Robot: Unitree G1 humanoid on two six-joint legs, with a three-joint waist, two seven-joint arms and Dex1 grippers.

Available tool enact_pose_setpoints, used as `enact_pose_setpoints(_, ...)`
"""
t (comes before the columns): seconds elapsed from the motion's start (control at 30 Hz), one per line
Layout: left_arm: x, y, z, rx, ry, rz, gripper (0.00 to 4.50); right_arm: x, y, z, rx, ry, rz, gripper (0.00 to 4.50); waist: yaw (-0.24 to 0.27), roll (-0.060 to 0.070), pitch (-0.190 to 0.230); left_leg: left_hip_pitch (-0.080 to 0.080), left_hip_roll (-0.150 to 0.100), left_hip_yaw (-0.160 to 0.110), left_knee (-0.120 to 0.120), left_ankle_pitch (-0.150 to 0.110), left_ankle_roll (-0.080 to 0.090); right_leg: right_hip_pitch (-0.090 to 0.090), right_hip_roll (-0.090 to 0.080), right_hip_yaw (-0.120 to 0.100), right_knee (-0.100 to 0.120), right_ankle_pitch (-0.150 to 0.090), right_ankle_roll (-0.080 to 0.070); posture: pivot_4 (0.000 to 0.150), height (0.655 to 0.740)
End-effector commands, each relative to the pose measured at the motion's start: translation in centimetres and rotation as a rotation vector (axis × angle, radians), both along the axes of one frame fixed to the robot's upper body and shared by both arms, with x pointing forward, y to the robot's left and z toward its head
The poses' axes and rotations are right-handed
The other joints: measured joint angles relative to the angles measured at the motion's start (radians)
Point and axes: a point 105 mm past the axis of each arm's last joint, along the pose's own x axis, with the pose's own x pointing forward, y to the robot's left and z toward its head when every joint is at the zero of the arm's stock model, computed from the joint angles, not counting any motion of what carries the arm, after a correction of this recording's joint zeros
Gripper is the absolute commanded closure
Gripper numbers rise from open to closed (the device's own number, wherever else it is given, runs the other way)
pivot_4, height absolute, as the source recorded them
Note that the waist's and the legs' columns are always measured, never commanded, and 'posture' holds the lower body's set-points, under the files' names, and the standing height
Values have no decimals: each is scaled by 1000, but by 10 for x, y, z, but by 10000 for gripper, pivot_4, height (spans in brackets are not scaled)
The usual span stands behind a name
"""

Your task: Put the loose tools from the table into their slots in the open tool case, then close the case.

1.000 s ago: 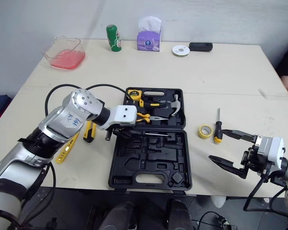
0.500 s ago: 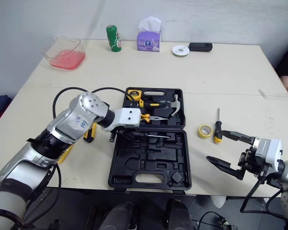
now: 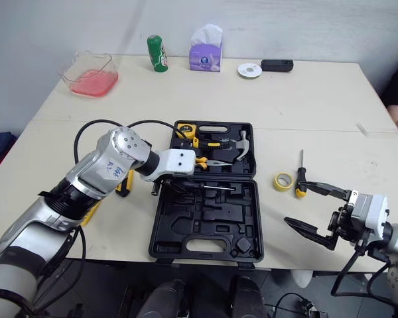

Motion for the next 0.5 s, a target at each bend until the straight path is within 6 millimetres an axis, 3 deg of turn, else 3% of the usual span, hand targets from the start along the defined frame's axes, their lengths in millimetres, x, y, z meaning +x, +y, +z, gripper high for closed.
enact_pose_setpoints(0.03,5,5,10,13,-59,33,34404,-2,7,5,4,-29,22,0,0,0,0,0,0,0,0,0,0,0,0,0,0,0,0,1500,7400)
enact_pose_setpoints(0.33,6,7,6,18,-55,59,34404,-1,19,12,5,-34,38,0,0,0,0,0,0,0,0,0,0,0,0,0,0,0,0,1500,7400)
enact_pose_setpoints(0.4,6,4,9,1,-67,49,23920,-1,21,14,5,-34,39,0,0,0,0,0,0,0,0,0,0,0,0,0,0,0,0,1500,7400)
enact_pose_setpoints(0.5,6,-4,18,-33,-108,13,11845,0,23,16,4,-33,39,0,1,0,0,0,0,0,1,0,0,0,0,0,1,0,0,1500,7400)
